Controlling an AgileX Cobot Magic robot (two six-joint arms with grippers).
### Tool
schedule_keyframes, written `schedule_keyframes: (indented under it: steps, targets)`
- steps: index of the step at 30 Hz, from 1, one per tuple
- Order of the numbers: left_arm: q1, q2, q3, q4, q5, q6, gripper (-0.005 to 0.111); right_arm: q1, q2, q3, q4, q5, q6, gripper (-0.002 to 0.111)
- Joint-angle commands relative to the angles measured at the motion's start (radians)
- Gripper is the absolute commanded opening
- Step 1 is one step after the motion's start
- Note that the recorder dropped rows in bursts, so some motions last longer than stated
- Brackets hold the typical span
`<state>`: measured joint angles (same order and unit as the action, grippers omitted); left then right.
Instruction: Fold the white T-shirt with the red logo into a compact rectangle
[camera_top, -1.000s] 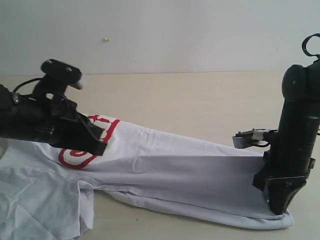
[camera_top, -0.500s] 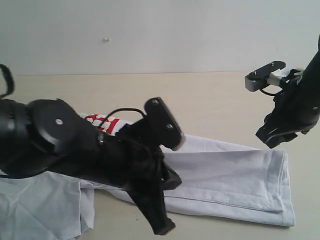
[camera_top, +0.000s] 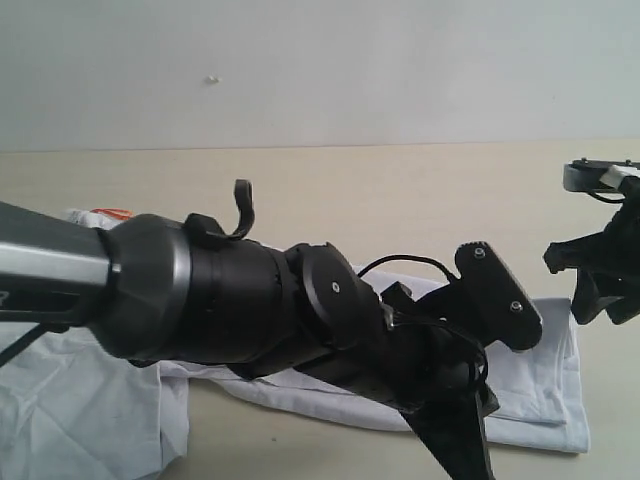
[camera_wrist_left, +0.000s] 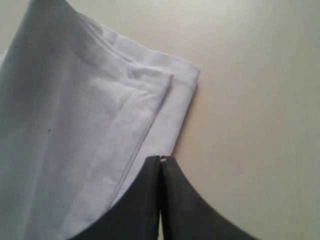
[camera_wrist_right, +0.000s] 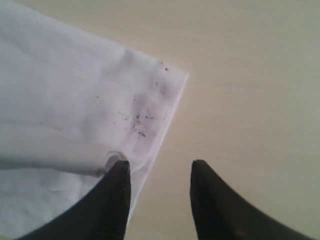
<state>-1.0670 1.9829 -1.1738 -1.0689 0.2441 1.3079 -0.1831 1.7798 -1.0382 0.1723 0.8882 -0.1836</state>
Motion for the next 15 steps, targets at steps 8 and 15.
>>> schedule_keyframes:
  steps: [8, 15]
  targets:
    - [-0.002, 0.038, -0.035, -0.009, -0.071, 0.003, 0.000, -0.063, 0.161, 0.007, 0.188, -0.051, -0.121, 0.041]
    - [-0.002, 0.051, -0.035, -0.009, -0.067, 0.020, 0.000, -0.063, 0.178, -0.004, 0.318, -0.066, -0.263, 0.041]
